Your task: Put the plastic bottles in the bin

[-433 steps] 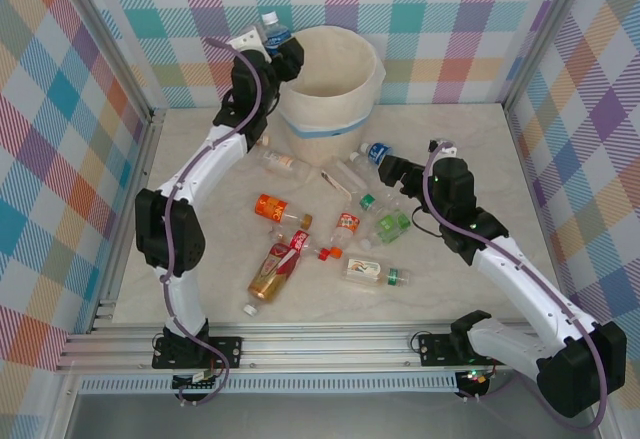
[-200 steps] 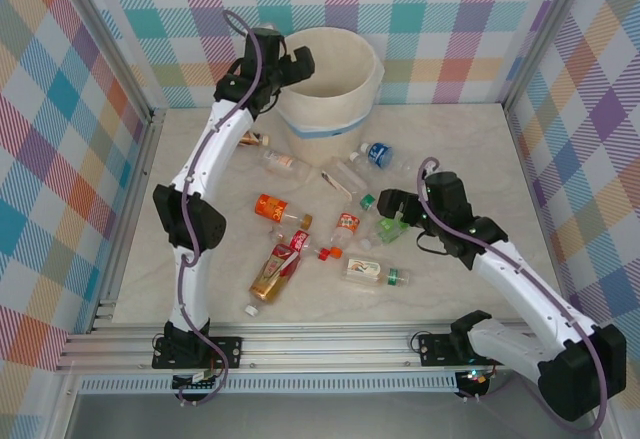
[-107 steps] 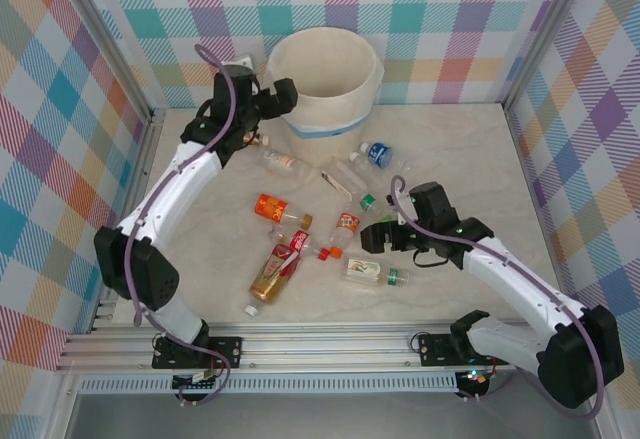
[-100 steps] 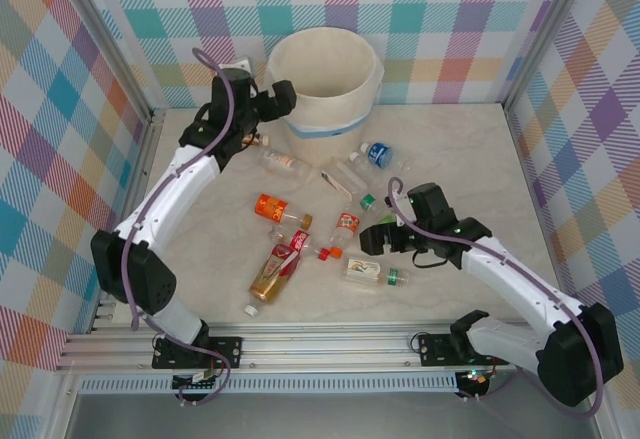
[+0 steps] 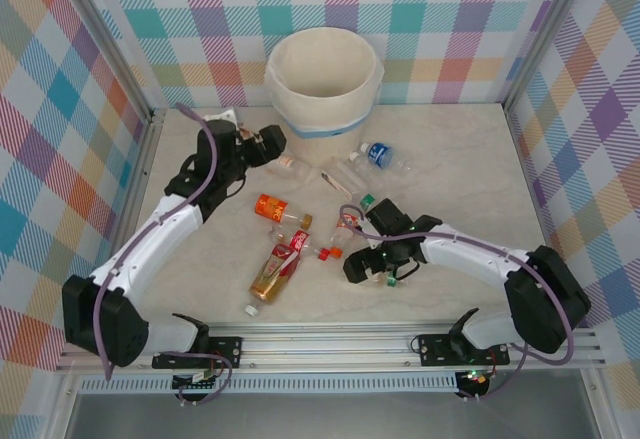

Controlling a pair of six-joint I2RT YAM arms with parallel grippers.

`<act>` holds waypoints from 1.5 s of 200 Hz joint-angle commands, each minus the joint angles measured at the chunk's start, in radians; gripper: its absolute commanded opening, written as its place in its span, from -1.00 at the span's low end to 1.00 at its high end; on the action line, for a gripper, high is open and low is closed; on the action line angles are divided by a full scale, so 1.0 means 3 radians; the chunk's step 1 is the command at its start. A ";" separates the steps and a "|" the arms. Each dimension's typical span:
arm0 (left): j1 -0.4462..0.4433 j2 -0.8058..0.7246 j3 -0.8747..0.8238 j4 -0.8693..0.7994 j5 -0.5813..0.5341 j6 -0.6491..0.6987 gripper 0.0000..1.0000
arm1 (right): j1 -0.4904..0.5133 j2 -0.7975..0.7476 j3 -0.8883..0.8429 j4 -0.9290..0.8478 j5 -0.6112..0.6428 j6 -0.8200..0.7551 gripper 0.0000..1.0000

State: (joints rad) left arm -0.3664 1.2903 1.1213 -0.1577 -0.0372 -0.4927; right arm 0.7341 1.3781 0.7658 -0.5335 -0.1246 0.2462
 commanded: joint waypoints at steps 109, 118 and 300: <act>0.0176 -0.0878 -0.1013 -0.0676 -0.0056 -0.0229 1.00 | 0.0441 0.0337 -0.0096 0.0193 0.0811 0.0813 0.81; 0.0183 -0.0869 -0.1012 -0.0681 -0.0044 -0.0234 1.00 | 0.0463 0.0331 -0.0099 0.0208 0.0898 0.0841 0.76; 0.0347 -0.1038 -0.1384 -0.0799 0.0101 -0.0350 1.00 | 0.0581 -0.0153 0.0266 0.0928 0.1284 0.0902 0.06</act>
State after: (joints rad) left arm -0.2779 1.0058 0.7303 -0.3931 -0.0204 -0.5694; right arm 0.9031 1.3361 0.7780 -0.3996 0.2272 0.4908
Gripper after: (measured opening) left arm 0.999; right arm 0.567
